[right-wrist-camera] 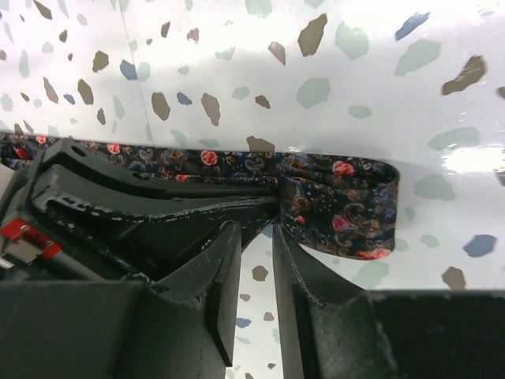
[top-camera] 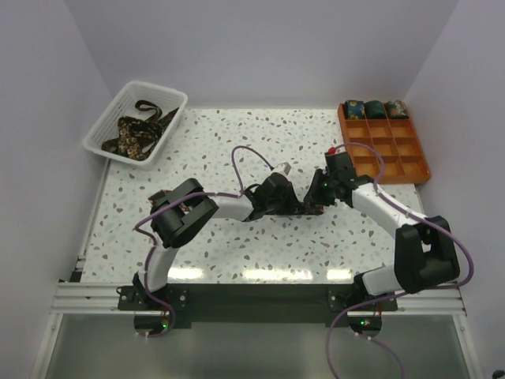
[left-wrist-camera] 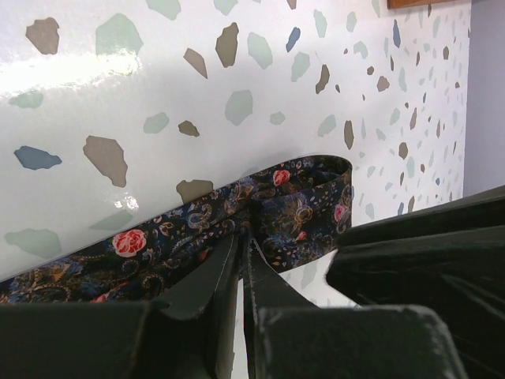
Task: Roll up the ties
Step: Roll the tie
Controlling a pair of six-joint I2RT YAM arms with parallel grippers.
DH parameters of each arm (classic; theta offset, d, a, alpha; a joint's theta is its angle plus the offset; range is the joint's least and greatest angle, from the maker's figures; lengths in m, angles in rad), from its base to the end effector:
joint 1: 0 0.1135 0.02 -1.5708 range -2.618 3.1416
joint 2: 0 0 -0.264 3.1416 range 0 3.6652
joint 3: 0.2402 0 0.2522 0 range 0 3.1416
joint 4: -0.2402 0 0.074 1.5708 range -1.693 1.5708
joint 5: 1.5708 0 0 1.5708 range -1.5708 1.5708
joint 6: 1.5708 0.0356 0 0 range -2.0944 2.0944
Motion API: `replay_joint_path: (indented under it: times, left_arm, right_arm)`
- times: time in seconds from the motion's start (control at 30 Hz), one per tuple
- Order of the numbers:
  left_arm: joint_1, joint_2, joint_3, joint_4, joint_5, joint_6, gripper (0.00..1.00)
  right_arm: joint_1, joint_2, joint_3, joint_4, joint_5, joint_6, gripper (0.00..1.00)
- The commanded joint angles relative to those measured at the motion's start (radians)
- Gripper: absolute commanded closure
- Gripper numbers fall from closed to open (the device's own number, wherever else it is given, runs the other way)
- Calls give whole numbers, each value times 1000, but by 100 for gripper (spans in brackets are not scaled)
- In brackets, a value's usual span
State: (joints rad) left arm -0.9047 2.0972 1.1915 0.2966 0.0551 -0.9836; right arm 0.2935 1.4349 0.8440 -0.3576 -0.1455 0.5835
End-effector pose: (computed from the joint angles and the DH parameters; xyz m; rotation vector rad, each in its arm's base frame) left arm 0.2709 -0.3478 0.1234 -0.0604 2.4108 -1.0579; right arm 0.2711 0.0873 0.1997 0.3141 2.5706 0.5243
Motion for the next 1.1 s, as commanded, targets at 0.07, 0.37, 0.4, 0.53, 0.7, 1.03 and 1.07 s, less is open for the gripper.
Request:
replay_joint_path:
  times: [0.07,0.37,0.4,0.53,0.7,1.03,1.07]
  left_arm:
    - [-7,-14,14,-4,-8,23,88]
    - [-7,-14,19,-2,-8,23,88]
    - [-7,-14,20,-2,-9,23,88]
    - [-7,-12,20,-2,-6,20,88]
    - [-7,-12,22,-2,-8,23,88]
    - [-7,-8,26,-5,-1,23,88]
    - [-7,-8,26,-5,-1,23,88]
  right_arm:
    - [-28,-67,75,-102,139,-66,54]
    - [-160,-59,-92,52,-72,-82,37]
    - [-168,-62,-115,68,-84,-80,38]
    - [-215,-62,-172,150,-152,-77,39]
    - [-246,-39,-226,243,-233,-70,41]
    - [-263,13,-255,312,-282,-79,52]
    - [-263,16,-258,315,-284,-80,54]
